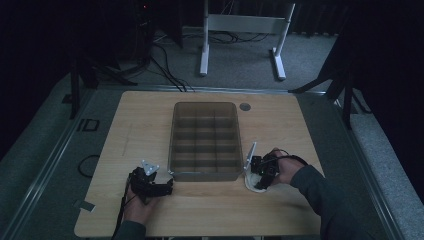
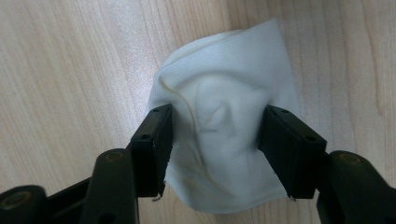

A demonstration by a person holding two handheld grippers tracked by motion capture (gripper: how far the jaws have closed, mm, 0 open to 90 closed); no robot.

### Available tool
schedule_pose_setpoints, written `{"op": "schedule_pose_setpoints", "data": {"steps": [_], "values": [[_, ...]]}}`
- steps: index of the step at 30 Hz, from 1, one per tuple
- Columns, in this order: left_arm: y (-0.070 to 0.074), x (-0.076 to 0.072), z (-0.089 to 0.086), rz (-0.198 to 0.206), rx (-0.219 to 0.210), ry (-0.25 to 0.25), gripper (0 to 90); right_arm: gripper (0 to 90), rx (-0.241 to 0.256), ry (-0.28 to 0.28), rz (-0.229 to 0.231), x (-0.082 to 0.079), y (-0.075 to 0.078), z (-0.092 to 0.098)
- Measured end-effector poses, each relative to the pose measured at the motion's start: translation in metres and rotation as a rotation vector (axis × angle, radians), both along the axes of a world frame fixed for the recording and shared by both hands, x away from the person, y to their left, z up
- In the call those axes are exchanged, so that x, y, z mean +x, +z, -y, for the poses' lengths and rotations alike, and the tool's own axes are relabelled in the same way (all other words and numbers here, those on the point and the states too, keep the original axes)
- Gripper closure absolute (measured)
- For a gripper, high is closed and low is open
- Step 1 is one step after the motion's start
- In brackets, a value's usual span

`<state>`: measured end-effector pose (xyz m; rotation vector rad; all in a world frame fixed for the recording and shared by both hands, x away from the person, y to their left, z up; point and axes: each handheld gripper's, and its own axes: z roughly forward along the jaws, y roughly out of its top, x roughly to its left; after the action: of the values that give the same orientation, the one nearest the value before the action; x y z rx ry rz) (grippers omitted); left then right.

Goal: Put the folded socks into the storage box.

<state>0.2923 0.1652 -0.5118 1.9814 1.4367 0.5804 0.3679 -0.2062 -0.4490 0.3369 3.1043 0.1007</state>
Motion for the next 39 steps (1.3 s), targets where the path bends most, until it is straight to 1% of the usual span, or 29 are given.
{"op": "schedule_pose_setpoints", "data": {"steps": [7, 14, 19, 23, 29, 31, 34, 35, 39], "values": [[0.0, 0.0, 0.0, 0.0, 0.0, 0.0, 1.0, 39.1, -0.023, -0.002, 0.007, -0.001, -0.004, -0.004], [0.0, 0.0, 0.0, 0.0, 0.001, -0.001, 1.0, 39.3, -0.031, -0.002, 0.009, -0.003, -0.007, -0.007], [0.0, 0.0, 0.0, 0.0, 0.001, -0.002, 1.0, 57.0, -0.024, 0.012, -0.03, -0.003, -0.006, -0.007], [0.0, 0.0, 0.0, 0.001, 0.001, -0.003, 1.0, 64.5, -0.015, 0.014, -0.04, -0.002, -0.005, -0.006], [0.0, 0.0, 0.0, 0.0, 0.001, -0.003, 1.0, 68.4, 0.002, 0.024, -0.042, -0.003, -0.003, -0.003], [0.0, 0.0, 0.0, 0.0, 0.001, -0.003, 1.0, 68.9, 0.007, 0.019, -0.045, -0.003, -0.003, -0.002], [0.0, 0.0, 0.0, 0.0, 0.001, -0.002, 1.0, 70.3, 0.03, 0.013, -0.051, -0.002, -0.001, 0.002], [0.0, 0.0, 0.0, 0.0, 0.001, -0.002, 1.0, 70.5, 0.028, 0.01, -0.056, -0.002, 0.0, 0.003], [0.0, 0.0, 0.0, 0.0, 0.002, -0.003, 1.0, 71.5, 0.034, 0.016, -0.052, -0.003, 0.004, 0.005]]}}
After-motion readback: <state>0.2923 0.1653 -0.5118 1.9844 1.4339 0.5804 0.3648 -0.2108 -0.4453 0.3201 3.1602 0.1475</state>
